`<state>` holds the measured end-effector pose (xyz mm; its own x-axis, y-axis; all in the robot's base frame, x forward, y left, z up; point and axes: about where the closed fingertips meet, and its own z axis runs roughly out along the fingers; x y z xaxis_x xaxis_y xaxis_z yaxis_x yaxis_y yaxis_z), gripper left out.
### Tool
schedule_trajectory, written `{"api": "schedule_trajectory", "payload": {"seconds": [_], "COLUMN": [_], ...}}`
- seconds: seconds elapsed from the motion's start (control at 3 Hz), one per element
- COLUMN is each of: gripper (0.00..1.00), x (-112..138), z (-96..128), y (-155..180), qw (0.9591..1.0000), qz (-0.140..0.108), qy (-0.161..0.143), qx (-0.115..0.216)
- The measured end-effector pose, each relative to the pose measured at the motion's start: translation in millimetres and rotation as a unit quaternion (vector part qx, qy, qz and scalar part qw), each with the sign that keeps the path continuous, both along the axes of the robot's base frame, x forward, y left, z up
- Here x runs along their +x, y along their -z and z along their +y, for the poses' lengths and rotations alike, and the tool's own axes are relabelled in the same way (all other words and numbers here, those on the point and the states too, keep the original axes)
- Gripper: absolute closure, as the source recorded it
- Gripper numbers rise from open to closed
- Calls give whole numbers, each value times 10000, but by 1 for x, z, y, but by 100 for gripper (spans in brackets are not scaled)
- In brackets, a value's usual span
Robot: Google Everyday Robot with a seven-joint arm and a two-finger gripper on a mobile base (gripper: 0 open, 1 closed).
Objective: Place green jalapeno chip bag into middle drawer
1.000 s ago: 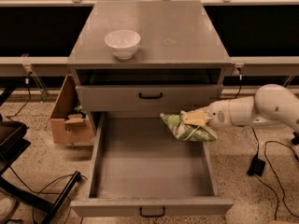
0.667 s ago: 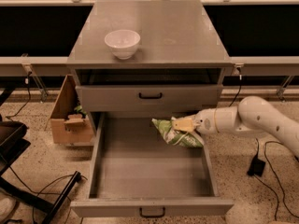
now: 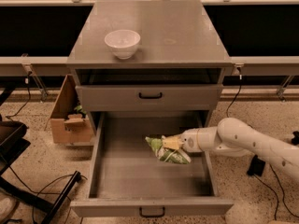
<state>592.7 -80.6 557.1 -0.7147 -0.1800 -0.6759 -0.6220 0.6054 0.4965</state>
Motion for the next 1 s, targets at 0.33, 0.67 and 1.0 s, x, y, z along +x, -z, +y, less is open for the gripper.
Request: {"api": "schedule_trajectory", "payload": {"seconds": [0.33,0.67,1.0], "gripper": [74,51,20], "x": [0,0,0], "z": [1,2,2], "y": [2,2,2], "qw": [10000,10000,10000], "qz": [-8,-8,-8], "qy": [25,25,24], "qx": [-16,-16,-16]}}
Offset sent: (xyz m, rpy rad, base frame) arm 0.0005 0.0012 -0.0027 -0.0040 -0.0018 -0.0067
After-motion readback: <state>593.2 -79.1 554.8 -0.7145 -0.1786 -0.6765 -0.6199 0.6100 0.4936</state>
